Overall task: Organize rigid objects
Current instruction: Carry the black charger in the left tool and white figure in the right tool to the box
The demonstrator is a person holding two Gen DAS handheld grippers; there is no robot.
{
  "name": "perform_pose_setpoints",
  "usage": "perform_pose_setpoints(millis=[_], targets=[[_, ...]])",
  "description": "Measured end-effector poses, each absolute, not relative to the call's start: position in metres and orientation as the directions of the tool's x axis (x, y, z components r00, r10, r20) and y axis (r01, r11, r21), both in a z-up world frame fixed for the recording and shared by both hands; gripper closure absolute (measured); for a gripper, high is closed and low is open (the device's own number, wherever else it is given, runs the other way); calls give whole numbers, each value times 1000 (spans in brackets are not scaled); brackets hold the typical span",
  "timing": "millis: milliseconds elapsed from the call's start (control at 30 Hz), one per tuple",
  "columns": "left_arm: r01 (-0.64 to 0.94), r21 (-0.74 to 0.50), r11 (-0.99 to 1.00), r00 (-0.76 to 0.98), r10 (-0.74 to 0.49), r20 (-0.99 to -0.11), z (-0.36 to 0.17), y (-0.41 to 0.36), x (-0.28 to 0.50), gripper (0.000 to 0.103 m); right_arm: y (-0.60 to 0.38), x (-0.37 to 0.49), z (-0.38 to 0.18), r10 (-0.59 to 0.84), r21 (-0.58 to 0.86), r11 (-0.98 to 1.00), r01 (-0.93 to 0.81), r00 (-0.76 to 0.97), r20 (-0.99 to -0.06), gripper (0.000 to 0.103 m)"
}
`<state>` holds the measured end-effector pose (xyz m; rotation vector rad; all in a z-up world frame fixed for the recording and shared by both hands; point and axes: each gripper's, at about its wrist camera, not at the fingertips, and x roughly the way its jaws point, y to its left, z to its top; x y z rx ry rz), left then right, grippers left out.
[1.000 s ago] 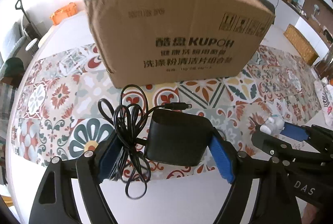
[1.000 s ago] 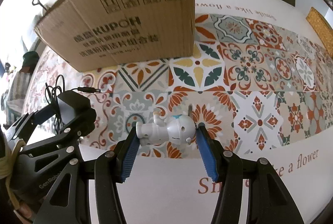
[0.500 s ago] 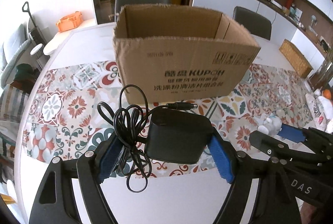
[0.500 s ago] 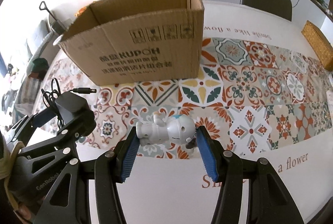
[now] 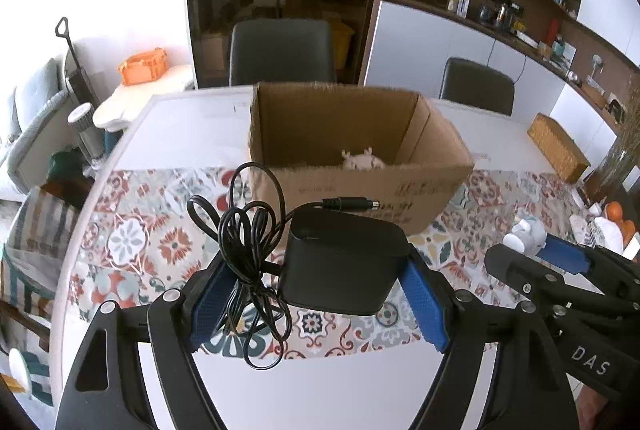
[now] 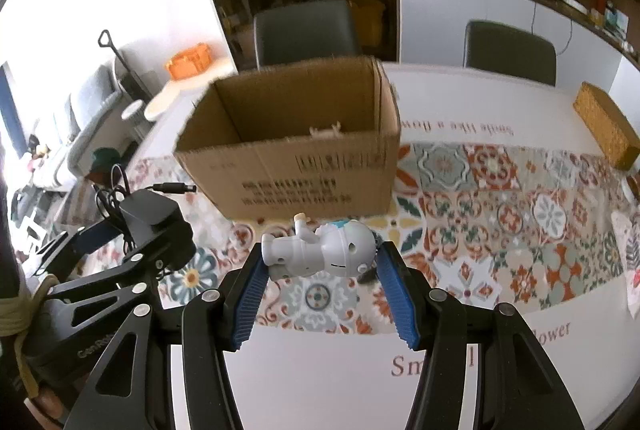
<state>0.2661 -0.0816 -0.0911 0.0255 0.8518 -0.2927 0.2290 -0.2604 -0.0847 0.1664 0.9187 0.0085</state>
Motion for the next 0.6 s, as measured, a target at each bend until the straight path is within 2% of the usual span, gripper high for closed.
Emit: perform_pose_setpoints(millis=[600], targets=[[264,-61,962,713,-238,-659,-21,-85,292,23,-258,248,-18,97,149,989,4,738,-667,48]])
